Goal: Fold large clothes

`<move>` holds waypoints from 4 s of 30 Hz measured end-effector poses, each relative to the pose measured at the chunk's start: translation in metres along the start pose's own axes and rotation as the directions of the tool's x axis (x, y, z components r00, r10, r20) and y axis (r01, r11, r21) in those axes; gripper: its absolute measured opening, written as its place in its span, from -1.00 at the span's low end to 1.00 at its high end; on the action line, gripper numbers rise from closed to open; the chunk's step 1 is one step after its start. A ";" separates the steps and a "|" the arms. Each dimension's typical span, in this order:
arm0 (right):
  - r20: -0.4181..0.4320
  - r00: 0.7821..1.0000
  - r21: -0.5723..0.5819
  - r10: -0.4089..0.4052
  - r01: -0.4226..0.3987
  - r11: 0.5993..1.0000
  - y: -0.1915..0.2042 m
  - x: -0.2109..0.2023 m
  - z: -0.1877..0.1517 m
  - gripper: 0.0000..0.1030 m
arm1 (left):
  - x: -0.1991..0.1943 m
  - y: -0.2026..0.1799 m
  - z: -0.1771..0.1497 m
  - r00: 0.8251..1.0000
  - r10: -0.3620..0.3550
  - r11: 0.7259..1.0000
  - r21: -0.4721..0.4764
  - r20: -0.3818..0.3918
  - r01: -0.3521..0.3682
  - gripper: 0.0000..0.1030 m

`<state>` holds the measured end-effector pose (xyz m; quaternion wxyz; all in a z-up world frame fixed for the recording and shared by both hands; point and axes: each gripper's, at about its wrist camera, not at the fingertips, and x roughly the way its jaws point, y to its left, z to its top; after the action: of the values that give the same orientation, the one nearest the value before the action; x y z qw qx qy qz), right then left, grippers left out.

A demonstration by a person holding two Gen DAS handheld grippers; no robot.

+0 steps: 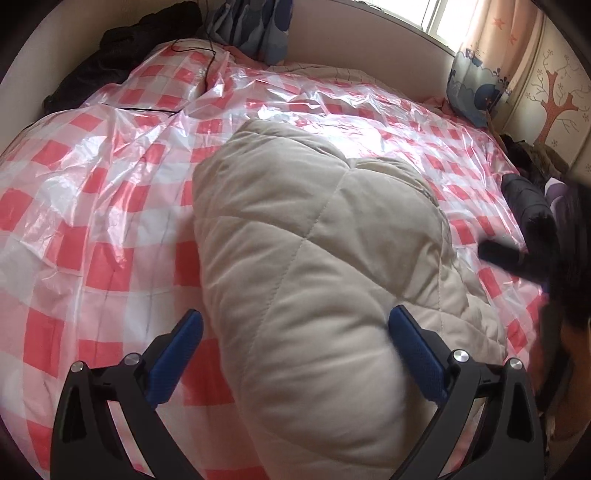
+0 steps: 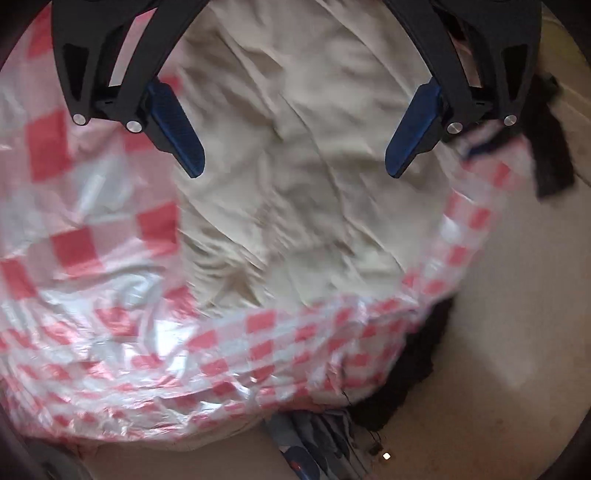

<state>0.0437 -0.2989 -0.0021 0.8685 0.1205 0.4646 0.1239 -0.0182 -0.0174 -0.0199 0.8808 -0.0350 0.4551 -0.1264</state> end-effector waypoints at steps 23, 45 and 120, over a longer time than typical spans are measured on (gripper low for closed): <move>-0.193 0.977 -0.083 -0.092 0.077 0.994 0.020 0.008 -0.049 0.86 | 0.007 -0.006 -0.011 1.000 0.009 1.000 0.000 -0.017 -0.009 0.88; 0.006 0.991 0.104 0.136 -0.136 0.985 0.008 0.006 0.017 0.86 | -0.032 -0.013 -0.011 0.989 0.105 0.989 0.091 0.106 -0.115 0.88; -0.016 0.991 -0.023 0.130 -0.131 0.991 0.047 0.092 0.025 0.87 | -0.001 0.005 -0.024 0.970 0.239 0.971 0.027 -0.043 -0.238 0.89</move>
<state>0.1092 -0.2266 -0.0451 0.8565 0.1391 0.4605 0.1869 -0.0373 -0.0110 -0.0346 0.8792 0.0321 0.4747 -0.0253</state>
